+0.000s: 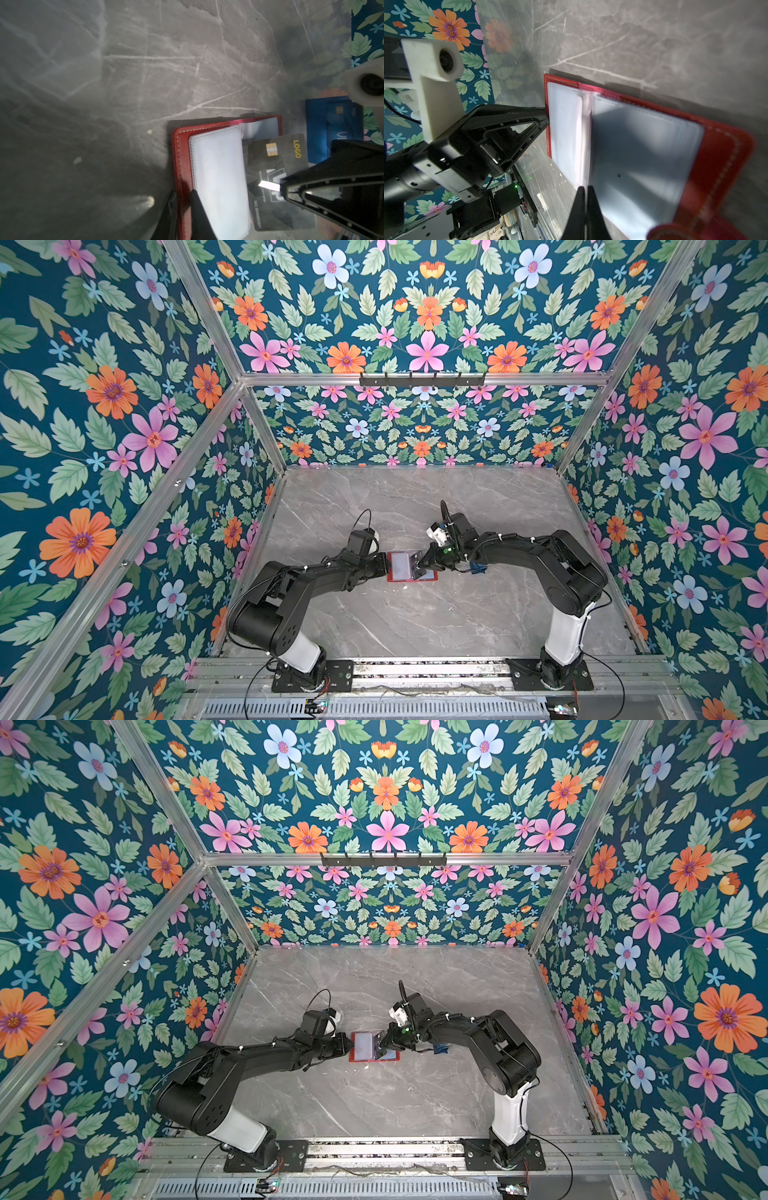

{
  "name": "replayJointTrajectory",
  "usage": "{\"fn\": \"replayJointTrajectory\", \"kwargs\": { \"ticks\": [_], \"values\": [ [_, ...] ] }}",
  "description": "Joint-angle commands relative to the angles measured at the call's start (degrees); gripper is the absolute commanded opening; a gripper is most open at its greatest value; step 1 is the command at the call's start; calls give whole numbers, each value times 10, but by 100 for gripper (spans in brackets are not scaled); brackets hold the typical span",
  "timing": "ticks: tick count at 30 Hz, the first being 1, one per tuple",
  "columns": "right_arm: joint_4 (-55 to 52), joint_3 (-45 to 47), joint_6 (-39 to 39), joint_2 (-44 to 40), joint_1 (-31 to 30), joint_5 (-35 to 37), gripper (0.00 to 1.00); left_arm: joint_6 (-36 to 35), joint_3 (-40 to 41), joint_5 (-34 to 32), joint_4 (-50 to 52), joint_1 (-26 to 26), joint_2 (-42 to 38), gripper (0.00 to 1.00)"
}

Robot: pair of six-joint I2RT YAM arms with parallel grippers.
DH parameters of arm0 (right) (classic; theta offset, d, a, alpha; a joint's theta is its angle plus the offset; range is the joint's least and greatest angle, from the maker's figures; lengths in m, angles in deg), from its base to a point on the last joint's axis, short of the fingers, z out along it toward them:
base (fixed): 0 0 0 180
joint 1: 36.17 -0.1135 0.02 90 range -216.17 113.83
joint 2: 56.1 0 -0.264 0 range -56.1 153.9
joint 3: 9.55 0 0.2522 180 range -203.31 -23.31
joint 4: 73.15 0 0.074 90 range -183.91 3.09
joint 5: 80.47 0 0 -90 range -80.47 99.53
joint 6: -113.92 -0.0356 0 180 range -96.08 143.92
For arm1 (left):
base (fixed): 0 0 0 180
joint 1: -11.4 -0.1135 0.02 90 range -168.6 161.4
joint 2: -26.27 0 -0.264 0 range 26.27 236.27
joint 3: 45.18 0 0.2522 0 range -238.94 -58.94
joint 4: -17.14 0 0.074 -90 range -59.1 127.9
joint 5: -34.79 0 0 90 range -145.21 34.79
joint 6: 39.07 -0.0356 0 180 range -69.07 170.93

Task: Insert credit cards into a card holder
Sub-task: Insert the credit card into the card slot.

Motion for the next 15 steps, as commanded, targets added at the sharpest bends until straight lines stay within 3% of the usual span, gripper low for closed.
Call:
{"fn": "replayJointTrajectory", "kwargs": {
  "ticks": [1,15],
  "values": [
    [10,-4,5,-6,-2,-3,0,3,-1,-13,39,0,6,15],
    [2,-8,13,-2,-4,13,0,3,-3,-17,42,0,11,12]
  ]
}}
